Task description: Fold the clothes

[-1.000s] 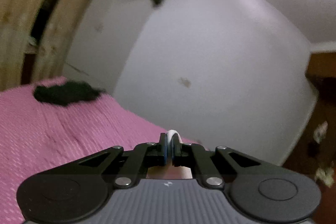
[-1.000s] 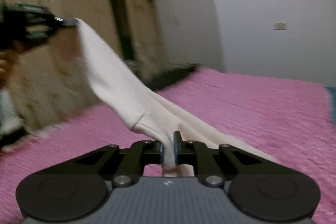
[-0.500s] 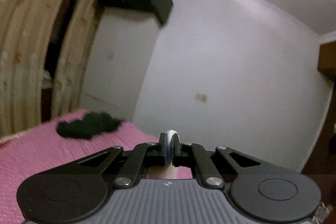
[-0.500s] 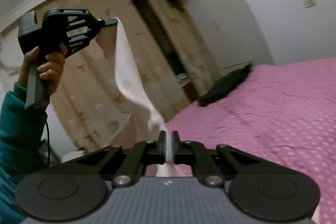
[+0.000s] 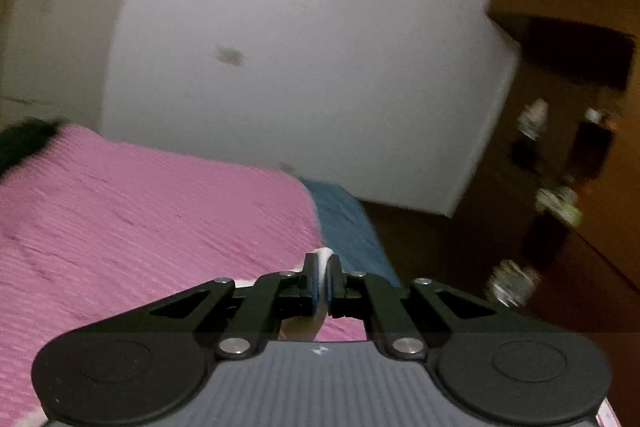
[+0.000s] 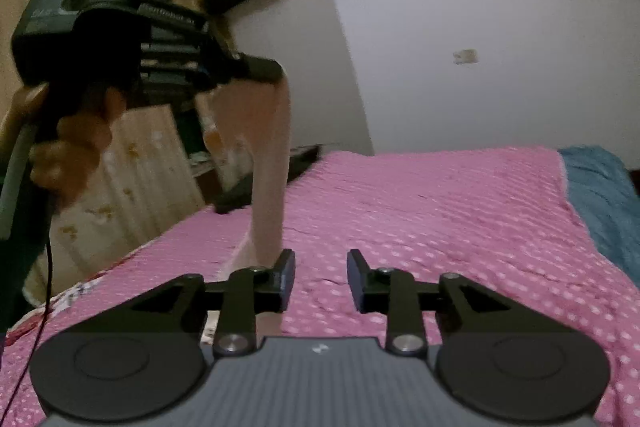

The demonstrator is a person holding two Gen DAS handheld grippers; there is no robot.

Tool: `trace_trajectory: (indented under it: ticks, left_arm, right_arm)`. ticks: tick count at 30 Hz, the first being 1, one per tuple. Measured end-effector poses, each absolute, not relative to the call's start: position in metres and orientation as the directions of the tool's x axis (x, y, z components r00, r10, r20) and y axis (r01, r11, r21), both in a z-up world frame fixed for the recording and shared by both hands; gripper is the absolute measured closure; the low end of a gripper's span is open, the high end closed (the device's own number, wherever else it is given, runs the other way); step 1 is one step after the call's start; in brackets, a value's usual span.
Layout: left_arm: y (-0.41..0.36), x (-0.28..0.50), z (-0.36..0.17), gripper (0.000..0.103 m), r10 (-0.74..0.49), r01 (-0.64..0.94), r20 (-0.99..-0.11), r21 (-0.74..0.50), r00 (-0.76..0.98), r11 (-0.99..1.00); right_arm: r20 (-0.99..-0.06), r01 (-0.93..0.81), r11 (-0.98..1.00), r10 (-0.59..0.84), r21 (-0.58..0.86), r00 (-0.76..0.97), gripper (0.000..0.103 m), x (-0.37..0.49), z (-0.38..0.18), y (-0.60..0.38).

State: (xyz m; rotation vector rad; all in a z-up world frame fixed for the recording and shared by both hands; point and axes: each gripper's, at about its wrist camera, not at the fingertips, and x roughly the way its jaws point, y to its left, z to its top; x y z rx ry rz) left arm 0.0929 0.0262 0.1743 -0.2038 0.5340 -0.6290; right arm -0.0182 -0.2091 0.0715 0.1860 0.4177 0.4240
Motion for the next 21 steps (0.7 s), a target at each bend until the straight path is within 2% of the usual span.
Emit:
trace_trajectory:
  ticks: [1,5,9,13,17,21]
  left_arm:
    - [0.015,0.095,0.164,0.097,-0.629,0.532,-0.422,-0.336,0.652,0.777]
    - [-0.016,0.099,0.126,0.094,-0.677,0.609,-0.462,-0.314,0.572,0.729]
    - [-0.027,0.093,0.105,0.068,-0.653,0.611,-0.502,-0.277,0.566,0.742]
    - [0.007,0.085,0.093,0.055,-0.584,0.55,-0.489,-0.231,0.648,0.803]
    - [0.06,0.065,0.071,0.053,-0.475,0.435,-0.505,-0.203,0.721,0.877]
    - [0.115,0.052,0.03,0.052,-0.366,0.297,-0.574,-0.215,0.732,0.93]
  right_arm:
    - [-0.361,-0.338,0.906,0.413,0.255,0.836,0.069,-0.018,0.069,-0.215]
    - [-0.392,-0.251,0.939,0.327,0.234,0.86,0.066,-0.018,0.058,-0.241]
    - [-0.43,-0.197,0.949,0.289,0.245,0.855,0.064,-0.012,0.044,-0.256]
    - [-0.485,-0.241,0.944,0.323,0.224,0.813,0.062,-0.001,0.04,-0.26]
    - [-0.549,-0.338,0.927,0.371,0.164,0.749,0.062,0.023,0.026,-0.231]
    - [-0.622,-0.437,0.894,0.401,0.104,0.673,0.062,0.013,0.007,-0.181]
